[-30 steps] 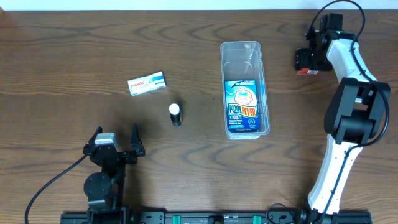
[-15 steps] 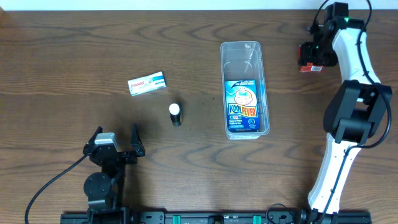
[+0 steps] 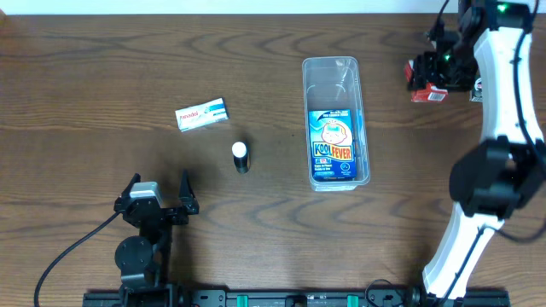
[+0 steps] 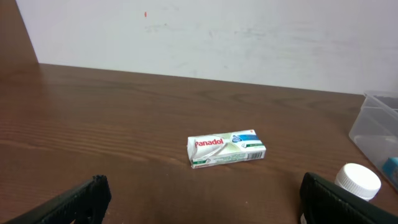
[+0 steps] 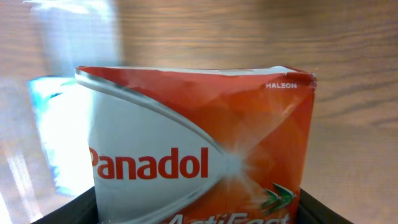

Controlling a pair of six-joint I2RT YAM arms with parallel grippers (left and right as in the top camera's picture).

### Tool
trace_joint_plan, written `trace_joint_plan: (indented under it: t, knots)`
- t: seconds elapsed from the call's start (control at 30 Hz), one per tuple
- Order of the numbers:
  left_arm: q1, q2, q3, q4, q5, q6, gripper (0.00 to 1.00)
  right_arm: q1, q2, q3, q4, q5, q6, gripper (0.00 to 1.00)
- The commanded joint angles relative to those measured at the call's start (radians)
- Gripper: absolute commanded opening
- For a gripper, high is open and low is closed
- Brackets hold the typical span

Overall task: Pack container
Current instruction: 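Lift the red box and carry it over the container, then lower the red box onto the blue box and release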

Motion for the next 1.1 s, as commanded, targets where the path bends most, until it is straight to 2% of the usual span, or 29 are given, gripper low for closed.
trace_joint_plan:
  t: [0.0, 0.17, 0.4, 0.77, 1.07]
  knots:
    - [0.002, 0.0, -0.015, -0.036, 0.008, 0.01, 0.98, 0.069, -0.121, 0.029, -0.05, -0.031, 0.013, 0.66]
    - [0.002, 0.0, -0.015, -0.036, 0.008, 0.01, 0.98, 0.188, -0.215, 0.023, -0.137, -0.003, 0.042, 0.64]
    - [0.002, 0.0, -0.015, -0.036, 0.008, 0.01, 0.98, 0.359, -0.236, -0.014, -0.144, 0.15, 0.23, 0.64]
    - [0.002, 0.0, -0.015, -0.036, 0.008, 0.01, 0.98, 0.549, -0.236, -0.304, 0.087, 0.274, 0.585, 0.65]
    - [0.002, 0.0, -0.015, -0.036, 0.008, 0.01, 0.98, 0.588, -0.236, -0.542, 0.268, 0.282, 0.6, 0.67]
